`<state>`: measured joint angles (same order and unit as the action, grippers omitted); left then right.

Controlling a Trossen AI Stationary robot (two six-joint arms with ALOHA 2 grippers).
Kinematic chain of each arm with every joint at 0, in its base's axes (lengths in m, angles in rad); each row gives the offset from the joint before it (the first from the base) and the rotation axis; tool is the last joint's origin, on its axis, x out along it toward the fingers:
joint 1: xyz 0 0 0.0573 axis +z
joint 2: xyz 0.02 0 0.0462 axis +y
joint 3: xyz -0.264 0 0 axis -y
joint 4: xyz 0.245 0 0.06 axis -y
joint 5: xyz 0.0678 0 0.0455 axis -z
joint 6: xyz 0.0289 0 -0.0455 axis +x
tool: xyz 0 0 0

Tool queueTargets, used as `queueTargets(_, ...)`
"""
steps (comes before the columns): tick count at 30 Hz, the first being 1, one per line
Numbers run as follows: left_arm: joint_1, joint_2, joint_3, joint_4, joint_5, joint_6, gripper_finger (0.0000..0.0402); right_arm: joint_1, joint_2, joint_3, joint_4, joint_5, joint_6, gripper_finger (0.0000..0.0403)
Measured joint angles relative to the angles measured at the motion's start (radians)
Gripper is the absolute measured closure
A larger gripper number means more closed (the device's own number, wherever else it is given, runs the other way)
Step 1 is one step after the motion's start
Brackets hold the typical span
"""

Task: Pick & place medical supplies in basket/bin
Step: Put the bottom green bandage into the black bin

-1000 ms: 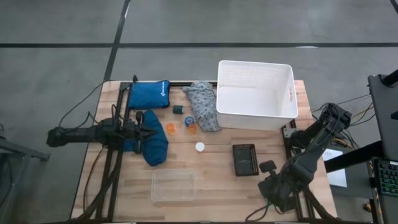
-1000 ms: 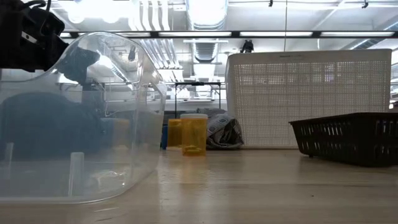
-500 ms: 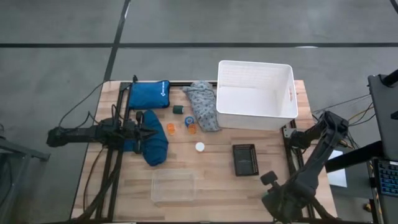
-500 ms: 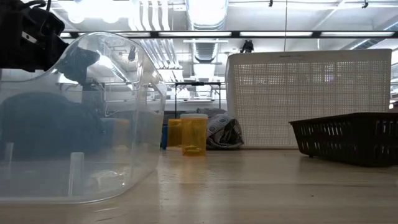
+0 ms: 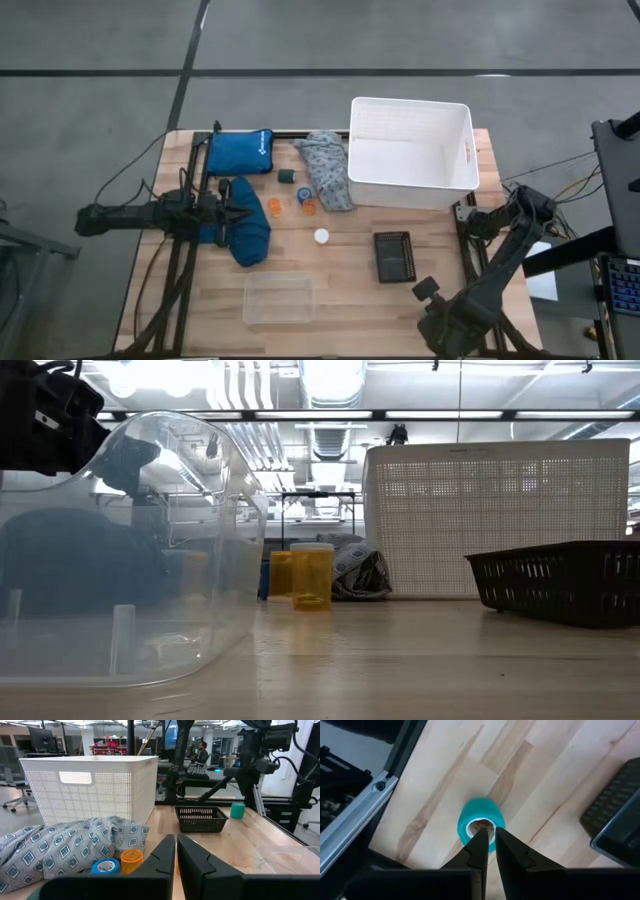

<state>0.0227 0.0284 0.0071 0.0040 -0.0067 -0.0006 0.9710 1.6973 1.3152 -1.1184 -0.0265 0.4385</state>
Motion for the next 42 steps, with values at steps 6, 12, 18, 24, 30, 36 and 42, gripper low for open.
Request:
queueTargets(6, 0.000, 0.000, 0.000, 0.000, 0.000, -0.003, 0.0376, 0.020, -0.015, 0.005, 0.007, 0.000, 0.003, 0.0369)
queueTargets(12, 0.000, 0.000, 0.000, 0.000, 0.000, -0.003, 0.0376, 0.026, -0.015, 0.005, 0.010, -0.001, 0.004, 0.0369)
queueTargets(18, 0.000, 0.000, 0.000, 0.000, 0.000, -0.002, 0.0376, 0.034, -0.014, 0.005, 0.004, -0.002, 0.003, 0.0369)
queueTargets(24, 0.000, 0.000, 0.000, 0.000, 0.000, -0.002, 0.0376, 0.037, -0.014, -0.005, -0.005, 0.000, 0.003, 0.0355)
queueTargets(30, 0.000, 0.000, 0.000, 0.000, 0.000, -0.002, 0.0376, 0.037, -0.013, -0.010, -0.004, 0.002, 0.004, 0.0298)
queueTargets(36, 0.000, 0.000, 0.000, 0.000, 0.000, 0.001, 0.0376, 0.037, -0.013, -0.010, 0.000, 0.010, 0.003, 0.0230)
queueTargets(42, 0.000, 0.000, 0.000, 0.000, 0.000, 0.001, 0.0376, 0.042, -0.013, -0.011, 0.018, 0.030, 0.006, 0.0162)
